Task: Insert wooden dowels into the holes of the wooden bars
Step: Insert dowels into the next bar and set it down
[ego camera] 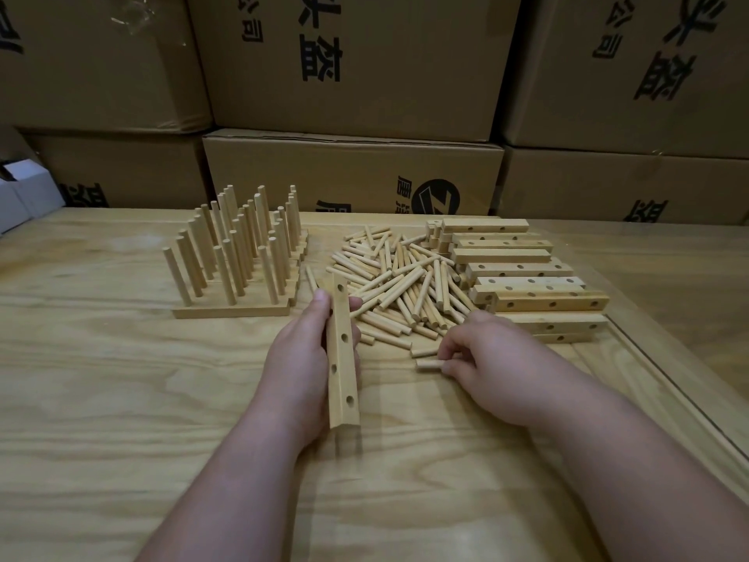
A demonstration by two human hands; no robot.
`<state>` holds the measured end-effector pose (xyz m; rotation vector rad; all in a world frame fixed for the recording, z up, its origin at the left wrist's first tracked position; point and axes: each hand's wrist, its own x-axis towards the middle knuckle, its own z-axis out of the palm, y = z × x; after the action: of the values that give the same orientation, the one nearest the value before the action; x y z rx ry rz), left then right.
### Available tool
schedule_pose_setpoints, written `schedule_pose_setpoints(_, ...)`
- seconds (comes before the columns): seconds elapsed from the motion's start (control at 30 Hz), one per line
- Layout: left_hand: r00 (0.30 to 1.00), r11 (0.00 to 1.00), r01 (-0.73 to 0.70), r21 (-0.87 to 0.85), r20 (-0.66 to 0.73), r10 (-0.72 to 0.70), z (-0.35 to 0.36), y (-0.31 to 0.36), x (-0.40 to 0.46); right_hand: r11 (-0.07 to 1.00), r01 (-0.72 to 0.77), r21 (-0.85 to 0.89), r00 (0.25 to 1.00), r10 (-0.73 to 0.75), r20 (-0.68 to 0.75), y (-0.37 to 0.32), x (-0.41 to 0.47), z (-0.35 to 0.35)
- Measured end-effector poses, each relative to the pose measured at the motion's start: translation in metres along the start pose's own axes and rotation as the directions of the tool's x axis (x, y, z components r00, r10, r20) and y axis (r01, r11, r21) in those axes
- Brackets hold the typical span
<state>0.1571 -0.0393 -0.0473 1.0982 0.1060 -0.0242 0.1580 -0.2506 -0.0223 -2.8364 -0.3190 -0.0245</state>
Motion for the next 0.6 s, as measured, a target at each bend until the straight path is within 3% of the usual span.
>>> schedule_pose_setpoints(0.17, 0.999, 0.992, -0.034, 0.123, 0.032, 0.030, -0.001, -0.003, 0.000, 0.983, 0.085, 0.165, 0.989, -0.064, -0.130, -0.013, -0.004, -0.011)
schedule_pose_setpoints(0.33, 0.996, 0.968, -0.077, 0.240, 0.068, 0.063, 0.000, -0.004, -0.002, 0.917, 0.182, 0.355, 0.977, -0.127, -0.170, -0.031, -0.010, -0.020)
schedule_pose_setpoints(0.6, 0.984, 0.930, -0.144, 0.339, 0.145, 0.099, 0.005, -0.002, -0.008, 0.910, 0.203, 0.363, 0.963, -0.118, -0.241, -0.034, -0.011, -0.021)
